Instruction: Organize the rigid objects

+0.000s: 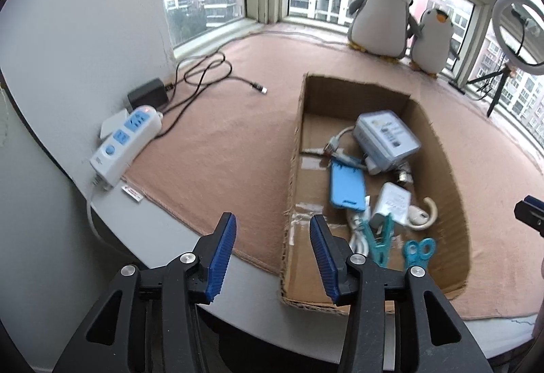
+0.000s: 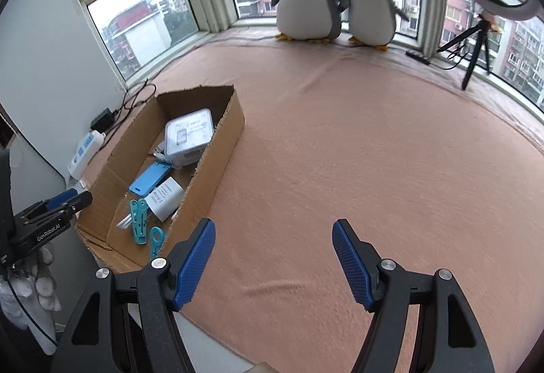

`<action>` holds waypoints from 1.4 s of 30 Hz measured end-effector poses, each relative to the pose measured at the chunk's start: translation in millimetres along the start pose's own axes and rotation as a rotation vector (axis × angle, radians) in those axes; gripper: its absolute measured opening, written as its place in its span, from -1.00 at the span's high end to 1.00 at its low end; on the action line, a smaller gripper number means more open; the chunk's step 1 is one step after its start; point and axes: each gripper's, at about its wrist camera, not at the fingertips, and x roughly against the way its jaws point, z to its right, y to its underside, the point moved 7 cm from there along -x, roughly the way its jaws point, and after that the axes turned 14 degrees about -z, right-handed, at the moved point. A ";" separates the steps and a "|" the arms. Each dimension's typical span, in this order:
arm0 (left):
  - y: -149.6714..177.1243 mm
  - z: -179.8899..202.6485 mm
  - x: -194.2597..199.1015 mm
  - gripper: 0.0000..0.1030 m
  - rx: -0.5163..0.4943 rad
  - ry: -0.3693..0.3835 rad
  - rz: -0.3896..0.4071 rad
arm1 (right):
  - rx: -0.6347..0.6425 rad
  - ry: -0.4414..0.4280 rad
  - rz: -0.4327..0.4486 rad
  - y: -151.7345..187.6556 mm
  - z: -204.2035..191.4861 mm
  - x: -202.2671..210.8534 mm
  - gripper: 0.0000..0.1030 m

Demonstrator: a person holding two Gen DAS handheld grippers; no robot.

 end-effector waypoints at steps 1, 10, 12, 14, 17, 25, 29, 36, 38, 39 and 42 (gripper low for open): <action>-0.6 2.5 8.0 0.02 -0.006 0.007 0.015 | -0.004 0.005 0.012 1.6 -0.1 5.3 -0.31; -5.1 50.7 77.4 -0.18 -0.098 0.073 0.150 | -0.043 0.042 0.126 13.8 -4.1 55.4 -0.31; -5.1 63.2 93.8 -0.23 -0.121 0.097 0.181 | -0.055 0.051 0.156 16.1 -4.4 67.8 -0.31; -4.9 74.7 108.4 -0.24 -0.144 0.113 0.210 | -0.063 0.066 0.186 17.2 -4.4 80.3 -0.32; -4.4 88.2 127.0 -0.31 -0.169 0.143 0.243 | -0.069 0.083 0.229 20.4 -7.4 95.8 -0.32; 0.1 107.1 168.4 -0.37 -0.205 0.172 0.329 | -0.094 0.091 0.318 26.2 -11.7 129.4 -0.32; 4.5 109.8 175.9 -0.55 -0.221 0.173 0.352 | -0.096 0.108 0.353 28.4 -15.8 136.7 -0.55; 7.8 108.9 175.7 -0.69 -0.211 0.181 0.355 | -0.140 0.138 0.388 32.3 -10.6 142.9 -0.70; 7.3 107.3 175.7 -0.71 -0.207 0.181 0.358 | -0.156 0.151 0.408 32.3 -7.6 145.6 -0.75; 7.1 106.0 176.3 -0.72 -0.203 0.179 0.361 | -0.164 0.157 0.416 32.7 -5.8 147.2 -0.76; 6.1 102.8 179.3 -0.75 -0.197 0.169 0.377 | -0.182 0.176 0.432 32.6 -2.0 149.7 -0.85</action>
